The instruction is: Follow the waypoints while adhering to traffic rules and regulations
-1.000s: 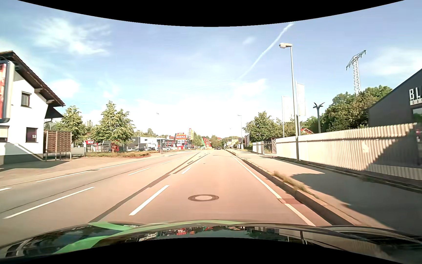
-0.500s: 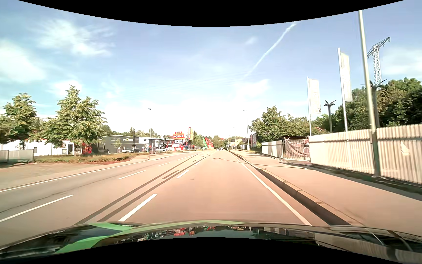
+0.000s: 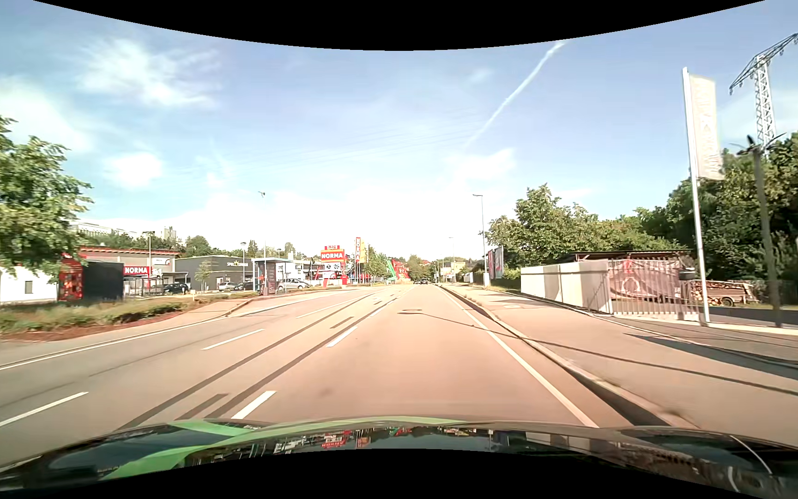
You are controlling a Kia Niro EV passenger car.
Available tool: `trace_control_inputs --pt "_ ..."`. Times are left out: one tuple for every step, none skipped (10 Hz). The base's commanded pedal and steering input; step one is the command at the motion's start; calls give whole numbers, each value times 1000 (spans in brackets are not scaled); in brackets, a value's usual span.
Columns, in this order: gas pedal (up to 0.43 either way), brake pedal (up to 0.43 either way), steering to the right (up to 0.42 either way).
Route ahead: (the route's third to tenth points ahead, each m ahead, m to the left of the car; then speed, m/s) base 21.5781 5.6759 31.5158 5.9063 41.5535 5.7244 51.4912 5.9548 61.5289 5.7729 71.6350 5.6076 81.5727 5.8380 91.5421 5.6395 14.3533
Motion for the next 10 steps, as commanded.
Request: trace_control_inputs --pt "138 0 -7" --pt "138 0 -8" --pt "138 0 -7" --pt "138 0 -6" --pt "138 0 -3" --pt "150 0 0" --pt "150 0 1" --pt "150 0 1" --pt "150 0 1" --pt "150 0 2"
